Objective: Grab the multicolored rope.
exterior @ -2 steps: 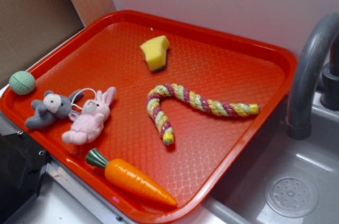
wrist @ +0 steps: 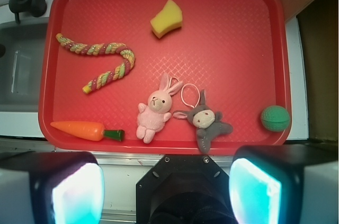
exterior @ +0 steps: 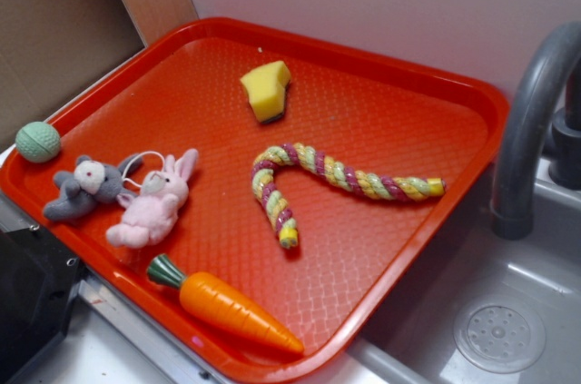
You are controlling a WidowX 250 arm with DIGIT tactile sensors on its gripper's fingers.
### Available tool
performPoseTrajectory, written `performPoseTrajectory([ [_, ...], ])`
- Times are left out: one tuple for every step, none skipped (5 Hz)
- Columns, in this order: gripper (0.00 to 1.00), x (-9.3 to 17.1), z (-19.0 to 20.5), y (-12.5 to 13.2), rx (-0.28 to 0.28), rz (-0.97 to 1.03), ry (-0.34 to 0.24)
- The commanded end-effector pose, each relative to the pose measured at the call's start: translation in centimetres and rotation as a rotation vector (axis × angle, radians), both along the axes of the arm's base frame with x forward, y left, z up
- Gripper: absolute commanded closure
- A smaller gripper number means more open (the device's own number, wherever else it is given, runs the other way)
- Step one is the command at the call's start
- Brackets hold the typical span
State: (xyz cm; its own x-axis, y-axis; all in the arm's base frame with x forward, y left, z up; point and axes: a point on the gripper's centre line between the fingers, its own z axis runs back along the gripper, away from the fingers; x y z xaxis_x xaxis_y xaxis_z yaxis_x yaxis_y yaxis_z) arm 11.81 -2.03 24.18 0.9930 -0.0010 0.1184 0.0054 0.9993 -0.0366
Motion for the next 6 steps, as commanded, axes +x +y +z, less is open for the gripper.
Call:
performPoseTrajectory([
  [0.0,6.9,0.9,-1.4,0.066,-0.416,-0.039],
  [0.0,10.1,-0.2,-3.9,0.103,-0.638,-0.02],
  [0.0,13.6,-2.2,-6.8,0.167,-0.89,0.003],
  [0.0,15.4,-5.3,-9.8,0.192,-1.104,0.015],
  [0.0,15.2,-8.7,-12.0,0.213,-1.194,0.035],
  [0.0,14.4,-11.7,-13.7,0.181,-1.292,0.065],
])
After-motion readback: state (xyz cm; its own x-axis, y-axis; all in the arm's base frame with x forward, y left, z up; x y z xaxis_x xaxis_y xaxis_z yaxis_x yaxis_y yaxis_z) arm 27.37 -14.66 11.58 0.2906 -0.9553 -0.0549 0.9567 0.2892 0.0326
